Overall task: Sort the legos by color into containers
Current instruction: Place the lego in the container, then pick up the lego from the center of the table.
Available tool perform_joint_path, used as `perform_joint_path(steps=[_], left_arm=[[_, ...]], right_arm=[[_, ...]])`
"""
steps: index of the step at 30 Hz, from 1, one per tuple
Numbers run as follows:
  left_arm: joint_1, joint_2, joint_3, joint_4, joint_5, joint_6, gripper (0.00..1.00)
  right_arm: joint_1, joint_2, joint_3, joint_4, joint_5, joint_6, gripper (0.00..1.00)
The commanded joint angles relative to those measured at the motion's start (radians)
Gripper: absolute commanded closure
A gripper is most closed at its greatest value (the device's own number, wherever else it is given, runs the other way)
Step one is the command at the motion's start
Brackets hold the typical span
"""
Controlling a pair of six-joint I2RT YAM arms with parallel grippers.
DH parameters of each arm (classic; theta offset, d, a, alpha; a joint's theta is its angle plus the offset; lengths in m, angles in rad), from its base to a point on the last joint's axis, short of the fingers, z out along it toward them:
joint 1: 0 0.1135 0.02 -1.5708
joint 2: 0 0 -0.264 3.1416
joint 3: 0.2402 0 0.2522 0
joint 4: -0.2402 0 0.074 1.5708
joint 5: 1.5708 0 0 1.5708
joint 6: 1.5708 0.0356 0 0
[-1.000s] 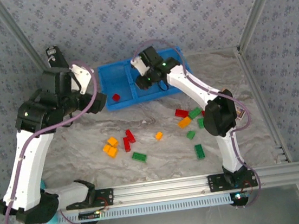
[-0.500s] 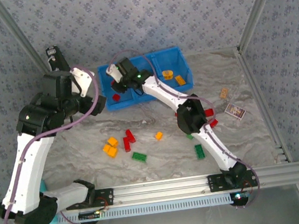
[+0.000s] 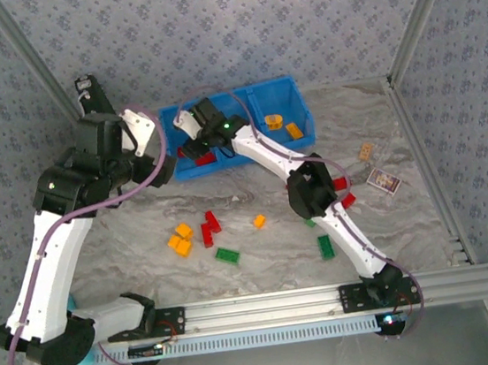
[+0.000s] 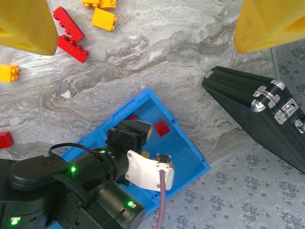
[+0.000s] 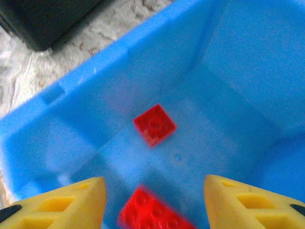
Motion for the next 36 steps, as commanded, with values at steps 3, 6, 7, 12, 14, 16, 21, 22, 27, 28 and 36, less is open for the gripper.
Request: perform_joint_path(steps=[3,6,7,12,14,16,21,22,27,28,36], left_arm=[[-0.004,-0.041,-0.005,0.043,-0.011,0.004,0.05],[-0.006,-0.055,-0.012,0.050,-0.001,0.003,0.05],[-0.006,-0.060,-0.015,0.054,0.003,0.001,0.05],[-0.010,-0.086,-0.036,0.071,0.016,0.002,0.04],[-0.013,-0.094,-0.042,0.078,0.016,0.004,0.04],[-0.017,-0.098,-0.048,0.091,0.016,0.005,0.04],[-0.038,-0.107,-0.068,0.111,0.015,0.011,0.04],[-0.044,-0.113,-0.073,0.115,0.013,0.015,0.04],[-0.064,-0.145,-0.089,0.120,-0.015,0.028,0.04],[-0.065,-0.152,-0.092,0.121,-0.020,0.030,0.04],[-0.081,-0.194,-0.124,0.132,-0.056,0.052,0.03]], right_arm=[[0.002,-0.249,-0.131,-0.055,-0.019,0.005,0.41],[0.000,-0.368,-0.248,-0.089,0.033,0.089,0.41],[-0.003,-0.410,-0.298,-0.105,0.050,0.132,0.41],[-0.003,-0.653,-0.659,-0.114,0.168,0.468,0.41],[-0.008,-0.753,-0.817,-0.107,0.183,0.658,0.41],[-0.004,-0.842,-0.966,-0.104,0.210,0.869,0.46],[0.045,-0.989,-1.286,0.019,0.167,1.219,0.44],[0.056,-0.996,-1.318,0.046,0.154,1.250,0.41],[0.070,-0.964,-1.422,0.189,0.057,1.354,0.35],[0.076,-0.949,-1.429,0.204,0.045,1.366,0.34],[0.111,-0.831,-1.389,0.162,0.083,1.339,0.34]])
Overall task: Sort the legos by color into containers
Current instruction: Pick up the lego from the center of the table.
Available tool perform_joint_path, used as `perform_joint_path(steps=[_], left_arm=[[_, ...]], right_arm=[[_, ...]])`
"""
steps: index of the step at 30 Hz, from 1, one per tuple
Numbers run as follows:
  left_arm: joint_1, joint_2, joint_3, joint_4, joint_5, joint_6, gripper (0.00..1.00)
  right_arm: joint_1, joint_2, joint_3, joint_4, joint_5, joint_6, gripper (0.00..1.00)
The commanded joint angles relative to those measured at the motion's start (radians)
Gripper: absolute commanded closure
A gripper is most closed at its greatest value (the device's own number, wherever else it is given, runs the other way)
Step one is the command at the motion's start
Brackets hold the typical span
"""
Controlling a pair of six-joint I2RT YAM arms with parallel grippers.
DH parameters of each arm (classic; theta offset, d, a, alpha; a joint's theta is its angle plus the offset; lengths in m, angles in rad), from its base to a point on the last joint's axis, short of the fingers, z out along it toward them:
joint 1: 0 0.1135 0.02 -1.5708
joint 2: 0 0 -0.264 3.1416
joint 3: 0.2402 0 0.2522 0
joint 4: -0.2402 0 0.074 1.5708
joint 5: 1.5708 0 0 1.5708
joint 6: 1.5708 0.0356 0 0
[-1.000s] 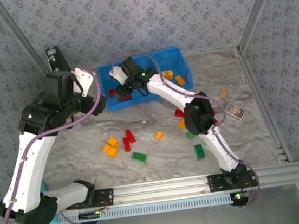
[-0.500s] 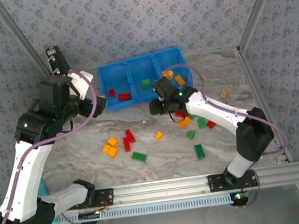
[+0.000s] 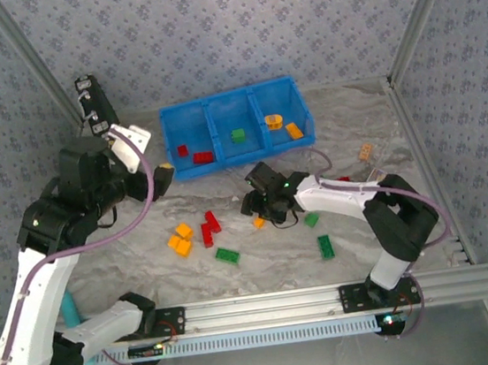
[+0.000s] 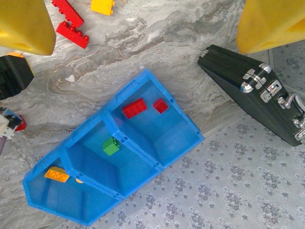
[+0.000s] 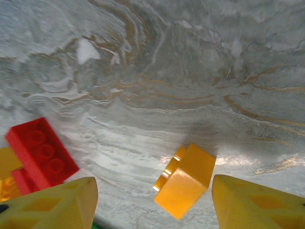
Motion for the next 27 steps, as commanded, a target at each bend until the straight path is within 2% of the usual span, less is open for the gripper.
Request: perform_joint_path(steps=[1,5,10,14,19,24,27], left_arm=[[-0.012,-0.016,-0.007,0.029,-0.031,0.023,0.02],[-0.019,-0.028,-0.012,0.030,-0.050,0.032,0.02],[-0.022,-0.035,-0.019,0.033,-0.068,0.040,0.01],[-0.023,-0.032,-0.021,0.035,-0.072,0.044,0.01],[-0.023,-0.024,-0.018,0.035,-0.083,0.049,0.00],[-0.025,-0.014,-0.008,0.032,-0.090,0.056,0.00],[-0.025,-0.006,0.004,0.026,-0.107,0.062,0.00]], right_arm=[[0.014,0.051,0.041,-0.050,0.038,0.001,0.34],[0.025,0.095,0.080,-0.099,0.070,-0.035,0.37],[0.028,0.122,0.106,-0.115,0.069,-0.055,0.56],[0.029,0.124,0.113,-0.143,0.073,-0.084,0.68],[0.008,0.105,0.129,-0.185,0.116,-0.169,0.73],[-0.108,0.043,0.158,-0.256,0.169,-0.359,0.75],[-0.198,0.005,0.250,-0.280,0.190,-0.445,0.75]])
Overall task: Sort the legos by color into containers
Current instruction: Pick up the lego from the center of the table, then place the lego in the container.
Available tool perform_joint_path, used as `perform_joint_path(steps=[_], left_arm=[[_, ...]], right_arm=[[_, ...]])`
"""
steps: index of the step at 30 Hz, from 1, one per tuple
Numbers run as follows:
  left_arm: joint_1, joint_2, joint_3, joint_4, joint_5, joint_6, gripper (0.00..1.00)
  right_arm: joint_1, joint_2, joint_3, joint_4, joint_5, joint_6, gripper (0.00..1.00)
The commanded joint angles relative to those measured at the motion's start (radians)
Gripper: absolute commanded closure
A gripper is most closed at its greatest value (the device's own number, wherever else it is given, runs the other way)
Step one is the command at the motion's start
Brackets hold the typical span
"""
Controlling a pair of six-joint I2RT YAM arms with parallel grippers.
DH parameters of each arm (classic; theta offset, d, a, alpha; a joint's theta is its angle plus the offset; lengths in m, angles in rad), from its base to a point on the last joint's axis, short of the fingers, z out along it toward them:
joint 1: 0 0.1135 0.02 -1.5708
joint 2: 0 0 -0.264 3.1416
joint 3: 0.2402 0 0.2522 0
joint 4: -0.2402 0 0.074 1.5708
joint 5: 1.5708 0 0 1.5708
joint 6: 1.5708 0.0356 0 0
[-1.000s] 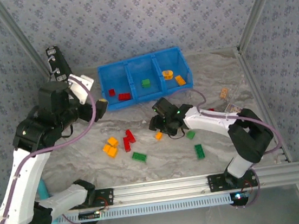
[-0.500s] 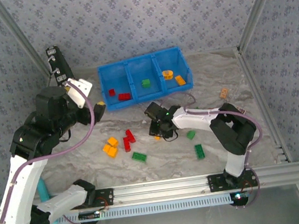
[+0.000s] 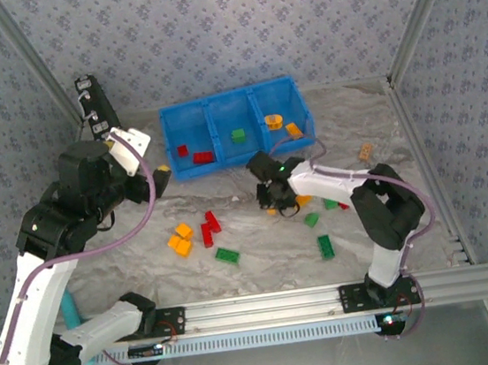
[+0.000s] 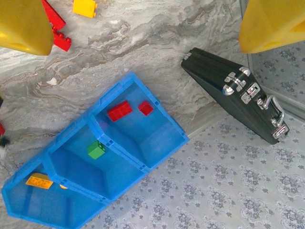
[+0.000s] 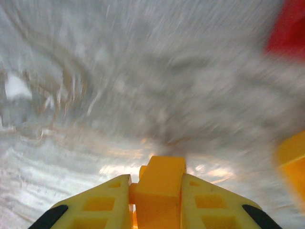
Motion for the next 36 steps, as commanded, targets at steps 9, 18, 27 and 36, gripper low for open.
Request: perform_joint_path(steps=[9,18,27,36], left_arm=[[-0.004,0.048,0.042,0.006,-0.066,0.042,0.00],[0.001,0.127,0.099,-0.003,-0.060,0.040,0.01],[0.022,0.185,0.127,-0.013,-0.047,0.034,0.01],[0.040,0.200,0.137,-0.011,-0.033,0.031,0.01]], right_arm=[[-0.289,0.002,0.326,0.051,0.174,-0.402,0.73],[-0.363,0.316,0.641,0.120,0.103,-0.498,0.71],[-0.386,0.399,0.717,0.108,0.022,-0.520,0.44],[-0.326,0.070,0.427,0.032,0.033,-0.500,0.40]])
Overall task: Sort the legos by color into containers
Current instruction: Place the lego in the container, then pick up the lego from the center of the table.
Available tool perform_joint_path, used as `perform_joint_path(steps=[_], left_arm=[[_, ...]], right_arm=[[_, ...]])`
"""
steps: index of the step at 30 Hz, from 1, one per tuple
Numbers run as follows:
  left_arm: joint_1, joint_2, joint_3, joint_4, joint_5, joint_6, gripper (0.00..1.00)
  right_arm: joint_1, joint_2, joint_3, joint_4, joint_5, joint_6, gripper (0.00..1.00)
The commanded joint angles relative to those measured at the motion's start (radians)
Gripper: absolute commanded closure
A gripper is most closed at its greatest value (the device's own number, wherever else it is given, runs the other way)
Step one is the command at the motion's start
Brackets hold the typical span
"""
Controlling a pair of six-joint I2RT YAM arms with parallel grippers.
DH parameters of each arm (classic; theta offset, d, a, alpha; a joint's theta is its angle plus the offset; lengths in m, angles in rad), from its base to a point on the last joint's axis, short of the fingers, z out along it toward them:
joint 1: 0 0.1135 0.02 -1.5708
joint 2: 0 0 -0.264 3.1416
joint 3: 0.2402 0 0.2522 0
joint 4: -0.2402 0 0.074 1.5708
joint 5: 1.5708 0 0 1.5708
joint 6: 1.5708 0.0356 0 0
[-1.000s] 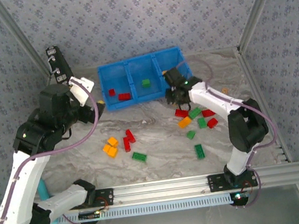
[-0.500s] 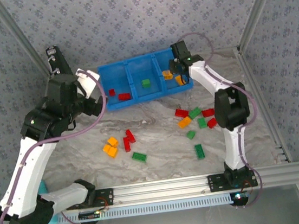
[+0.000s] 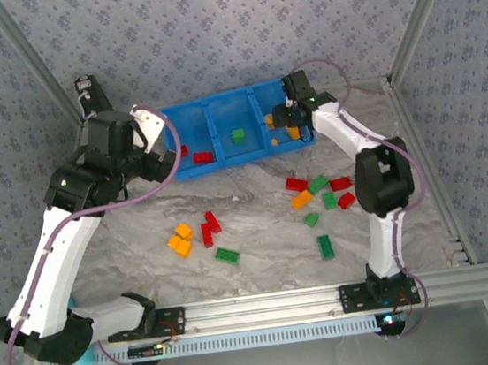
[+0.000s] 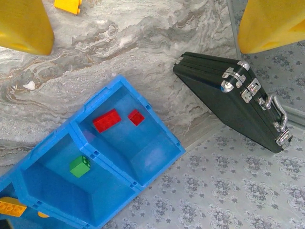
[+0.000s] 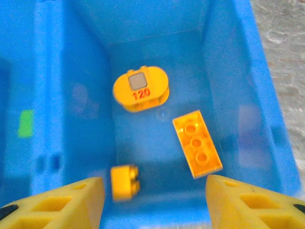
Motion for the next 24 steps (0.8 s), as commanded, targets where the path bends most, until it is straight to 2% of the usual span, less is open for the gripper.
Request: perform_joint_path(steps=[1,5,10,19,24], left_arm=[[0.013,-0.006,0.039,-0.002,0.012,0.004,0.01],[0.021,-0.005,0.044,-0.007,0.029,-0.002,0.01],[0.031,0.005,0.054,-0.013,0.049,-0.011,0.02],[0.033,0.003,0.061,-0.020,0.071,-0.019,0.02],[0.035,0.003,0.058,-0.023,0.070,-0.018,0.01]], right_arm=[[0.035,-0.160,-0.098,-0.074,0.000,0.006,0.39],[0.044,-0.264,-0.218,-0.130,-0.027,0.061,0.26],[0.060,-0.327,-0.378,-0.106,-0.096,0.190,0.20],[0.091,-0.252,-0.518,-0.017,-0.096,0.271,0.12],[0.090,-0.168,-0.500,-0.024,-0.066,0.255,0.11]])
